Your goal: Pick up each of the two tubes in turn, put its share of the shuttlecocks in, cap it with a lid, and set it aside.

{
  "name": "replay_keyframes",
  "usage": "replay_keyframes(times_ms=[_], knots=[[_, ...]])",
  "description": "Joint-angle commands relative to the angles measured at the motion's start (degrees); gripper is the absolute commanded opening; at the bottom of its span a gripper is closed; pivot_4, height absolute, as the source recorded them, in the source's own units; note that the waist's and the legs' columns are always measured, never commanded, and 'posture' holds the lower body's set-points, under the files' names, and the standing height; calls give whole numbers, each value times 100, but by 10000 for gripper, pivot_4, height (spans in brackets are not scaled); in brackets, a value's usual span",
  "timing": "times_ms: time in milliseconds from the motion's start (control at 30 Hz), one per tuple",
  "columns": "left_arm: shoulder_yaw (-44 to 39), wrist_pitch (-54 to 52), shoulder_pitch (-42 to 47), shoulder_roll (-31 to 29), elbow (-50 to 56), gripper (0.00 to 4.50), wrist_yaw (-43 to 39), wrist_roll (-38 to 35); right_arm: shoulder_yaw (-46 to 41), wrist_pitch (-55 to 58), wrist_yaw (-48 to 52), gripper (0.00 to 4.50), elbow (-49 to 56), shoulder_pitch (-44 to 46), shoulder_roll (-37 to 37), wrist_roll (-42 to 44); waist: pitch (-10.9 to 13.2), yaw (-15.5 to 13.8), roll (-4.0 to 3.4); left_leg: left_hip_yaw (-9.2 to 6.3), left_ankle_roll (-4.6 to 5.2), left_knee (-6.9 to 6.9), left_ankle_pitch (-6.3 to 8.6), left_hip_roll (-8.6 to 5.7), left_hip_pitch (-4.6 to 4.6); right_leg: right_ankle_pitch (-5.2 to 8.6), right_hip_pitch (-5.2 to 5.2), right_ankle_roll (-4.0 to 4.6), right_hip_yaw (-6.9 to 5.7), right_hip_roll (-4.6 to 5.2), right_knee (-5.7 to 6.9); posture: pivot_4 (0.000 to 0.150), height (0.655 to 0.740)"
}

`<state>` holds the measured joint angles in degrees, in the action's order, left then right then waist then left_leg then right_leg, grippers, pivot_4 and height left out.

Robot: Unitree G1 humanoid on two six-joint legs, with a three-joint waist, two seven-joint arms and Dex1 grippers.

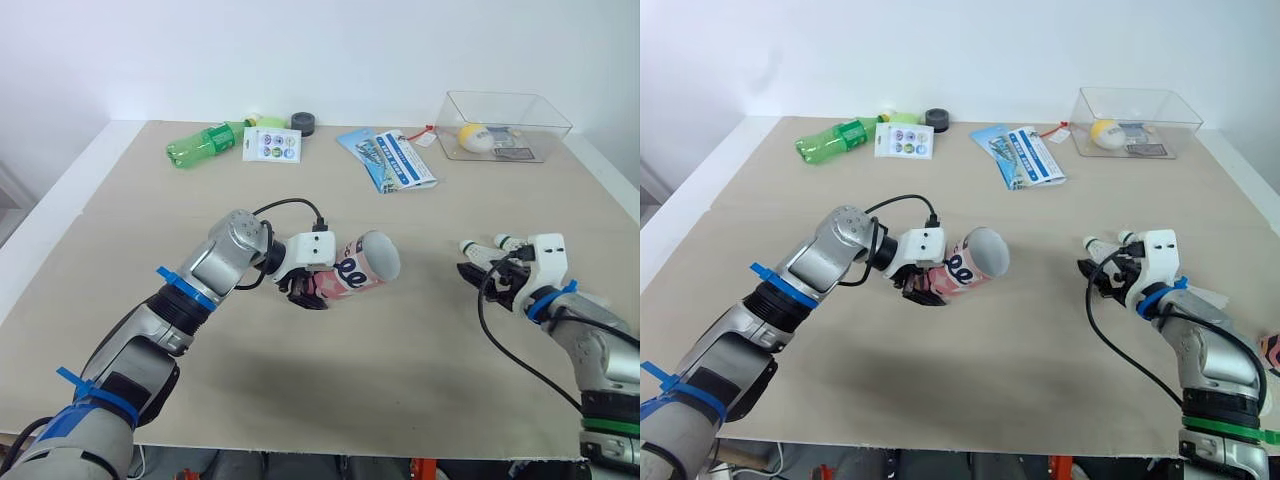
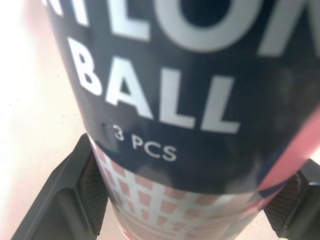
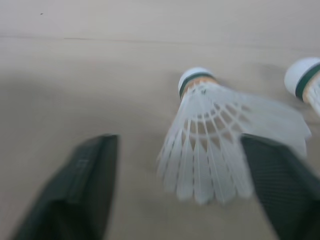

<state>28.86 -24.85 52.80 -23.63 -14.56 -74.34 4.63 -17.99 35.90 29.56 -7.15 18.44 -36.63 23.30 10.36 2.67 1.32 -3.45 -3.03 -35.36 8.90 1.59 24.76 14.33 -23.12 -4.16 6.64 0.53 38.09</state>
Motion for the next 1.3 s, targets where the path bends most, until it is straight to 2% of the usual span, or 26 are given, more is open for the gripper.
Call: replay_keyframes(times_ms=[33,133,400,600,633,767,933,1067,1300], knots=[[86,9,-9,22,-8,36426,13,64,31,-247,-88,15470,-133,208,41,-142,0,-2,0,0,0,0,0,0,0,-3,0,-5,0,0,0,1500,7400],[73,8,19,10,-69,36426,32,77,111,-362,-84,306,-245,273,101,-244,0,2,0,0,0,0,0,0,1,-9,0,-18,0,0,0,1500,7400],[-55,-12,96,124,-310,36426,22,-71,513,-1503,600,306,73,194,-298,-718,0,3,-2,2,0,-2,0,0,0,-11,0,-18,2,0,0,1500,7400],[-138,321,301,334,-868,36426,223,21,483,-3366,2368,306,725,168,-1298,-667,2,7,-1,3,0,-4,0,-4,1,-12,0,-25,3,1,-2,1500,7400],[-157,364,353,379,-996,36426,254,29,459,-3648,2648,306,809,212,-1515,-665,11,-9,-19,2,0,-4,0,-2,0,-12,2,-24,2,0,-1,1500,7400],[-230,649,524,515,-1438,36426,447,99,495,-4136,3232,306,1050,533,-1964,-571,11,8,-19,6,1,-8,-1,-7,-1,-6,3,-14,3,6,-2,1500,7400],[-212,848,560,638,-1635,36426,479,139,869,-4112,3500,306,1553,938,-1942,-488,11,7,-20,6,1,-11,-1,-7,-1,-3,4,-8,5,7,-1,1500,7400],[-227,763,512,684,-1509,36426,386,92,1379,-4270,3601,306,1739,1231,-1771,-739,11,-2,-20,6,0,-10,-1,-7,3,-2,3,-7,5,8,-2,1500,7400],[-242,513,431,595,-1136,36426,220,27,2009,-5036,3956,306,1269,1488,-1754,-1326,11,-8,-20,5,0,-10,-1,-10,15,-10,-6,-27,3,10,-3,1500,7400]])
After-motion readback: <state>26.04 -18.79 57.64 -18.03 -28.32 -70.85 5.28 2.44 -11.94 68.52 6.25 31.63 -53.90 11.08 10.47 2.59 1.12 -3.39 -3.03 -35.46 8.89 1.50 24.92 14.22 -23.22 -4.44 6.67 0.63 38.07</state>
